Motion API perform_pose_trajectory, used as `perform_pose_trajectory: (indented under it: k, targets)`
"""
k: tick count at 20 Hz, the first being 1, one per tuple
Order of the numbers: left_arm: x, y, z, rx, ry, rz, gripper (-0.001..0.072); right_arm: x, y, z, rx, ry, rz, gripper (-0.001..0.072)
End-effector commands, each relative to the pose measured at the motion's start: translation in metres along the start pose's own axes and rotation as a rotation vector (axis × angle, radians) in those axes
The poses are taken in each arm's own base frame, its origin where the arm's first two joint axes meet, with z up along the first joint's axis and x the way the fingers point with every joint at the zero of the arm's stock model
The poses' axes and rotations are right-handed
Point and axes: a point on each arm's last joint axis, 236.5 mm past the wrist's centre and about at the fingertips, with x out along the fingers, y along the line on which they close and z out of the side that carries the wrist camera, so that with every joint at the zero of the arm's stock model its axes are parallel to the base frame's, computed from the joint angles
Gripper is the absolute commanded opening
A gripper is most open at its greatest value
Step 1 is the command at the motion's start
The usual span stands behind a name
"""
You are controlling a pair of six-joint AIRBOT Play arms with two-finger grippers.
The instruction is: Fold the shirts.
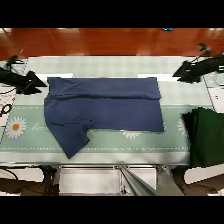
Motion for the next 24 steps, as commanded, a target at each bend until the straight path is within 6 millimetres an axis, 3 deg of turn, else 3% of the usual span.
perform_pose_trajectory:
  k: [1, 2, 4, 7, 9, 11, 15, 20, 21, 22, 23, 24]
  targets:
    - [-0.040, 0.060, -0.059, -0.113, 0.000, 0.163, 0.0509, -0.061, -0.030, -0.026, 0.041, -0.136, -0.089, 0.0406]
    - [-0.039, 0.081, -0.091, -0.205, 0.023, 0.184, 0.0509, -0.062, -0.033, -0.042, 0.055, -0.172, -0.090, 0.0406]
    - [-0.020, 0.095, -0.133, -0.359, 0.005, 0.106, 0.0510, -0.047, -0.035, -0.083, 0.089, -0.207, -0.082, 0.0406]
    - [0.020, 0.085, -0.174, -0.452, -0.021, -0.040, 0.0510, -0.008, -0.016, -0.147, 0.142, -0.175, 0.050, 0.0406]
    - [0.041, 0.086, -0.196, -0.465, 0.020, -0.046, 0.0510, 0.009, -0.008, -0.176, 0.150, -0.150, 0.115, 0.0406]
    - [0.053, 0.086, -0.204, -0.455, 0.031, -0.048, 0.0510, 0.019, -0.010, -0.196, 0.153, -0.118, 0.119, 0.0406]
    - [0.068, 0.075, -0.196, -0.417, -0.019, -0.097, 0.0510, 0.026, -0.011, -0.210, 0.151, -0.083, 0.125, 0.0406]
    - [0.100, 0.054, -0.193, -0.307, 0.028, -0.057, 0.0507, 0.024, -0.008, -0.195, 0.174, -0.142, 0.144, 0.0406]
    - [0.105, 0.046, -0.193, -0.287, 0.045, -0.064, 0.0450, 0.024, -0.008, -0.193, 0.178, -0.151, 0.146, 0.0406]
    - [0.107, 0.040, -0.195, -0.252, 0.068, -0.068, 0.0138, 0.022, -0.014, -0.192, 0.181, -0.159, 0.131, 0.0406]
    - [0.106, 0.035, -0.194, -0.217, 0.077, -0.076, 0.0019, 0.019, -0.026, -0.192, 0.191, -0.166, 0.100, 0.0406]
    - [0.102, 0.031, -0.190, -0.206, 0.078, -0.083, 0.0020, 0.016, -0.042, -0.195, 0.208, -0.160, 0.057, 0.0406]
